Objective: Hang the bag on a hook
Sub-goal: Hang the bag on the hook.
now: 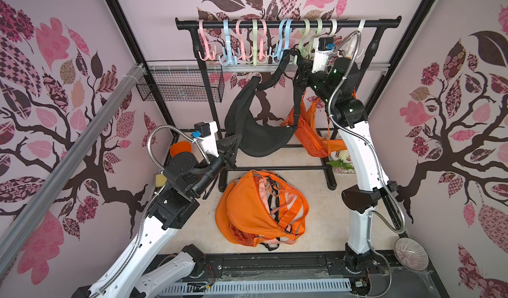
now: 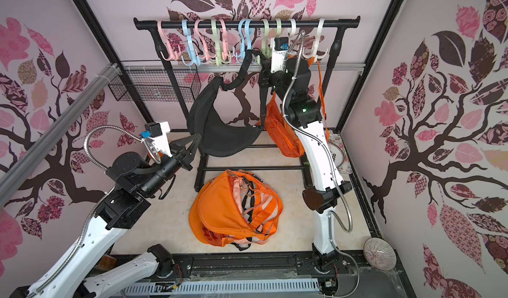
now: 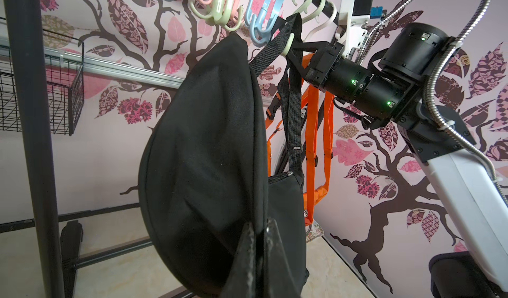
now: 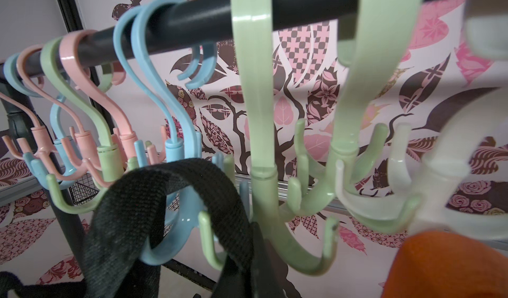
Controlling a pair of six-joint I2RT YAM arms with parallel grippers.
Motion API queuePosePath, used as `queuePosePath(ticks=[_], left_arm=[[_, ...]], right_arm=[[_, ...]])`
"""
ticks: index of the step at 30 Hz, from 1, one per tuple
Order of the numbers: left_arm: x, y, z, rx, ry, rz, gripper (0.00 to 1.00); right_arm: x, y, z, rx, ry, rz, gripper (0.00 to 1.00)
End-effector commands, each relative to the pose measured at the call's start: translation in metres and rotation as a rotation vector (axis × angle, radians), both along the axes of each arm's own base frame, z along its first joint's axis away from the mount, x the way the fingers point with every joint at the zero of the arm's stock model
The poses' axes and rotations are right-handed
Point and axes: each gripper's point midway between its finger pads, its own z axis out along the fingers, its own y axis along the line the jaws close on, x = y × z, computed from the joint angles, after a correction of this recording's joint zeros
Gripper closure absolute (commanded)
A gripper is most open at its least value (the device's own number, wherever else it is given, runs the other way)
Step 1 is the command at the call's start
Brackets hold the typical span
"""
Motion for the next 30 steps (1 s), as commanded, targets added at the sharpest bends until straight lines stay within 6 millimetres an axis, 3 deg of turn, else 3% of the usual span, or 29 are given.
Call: queuePosePath(ticks=[1,5,11,22,30], left_arm=[[-0.007,0.000,0.025,-0.008,-0.045,-0.016,1.00],[-0.002,-0.007,0.011,0.016,0.005,-0.029,1.00],[0.001,-0.016,-0.018,0.023,0.077,-0.052,1.00],[0.010,-0.046,-0.065,0.041,0.210,-0.137,1.00],[0.018,-0.061,-0.093,0.042,0.271,-0.172,1.00]], right_arm=[[0.012,-0.003,-0.003,-0.005,-0.018,-0.037,1.00],[0.023,-0.002,-0.028,-0.039,0.058,-0.060,1.00],[0.031,-0.021,-0.060,-0.068,0.166,-0.119,1.00],[0.011,-0.061,-0.070,-0.069,0.191,-0.192,1.00],[-0.004,-0.098,-0.066,-0.058,0.181,-0.282,1.00]])
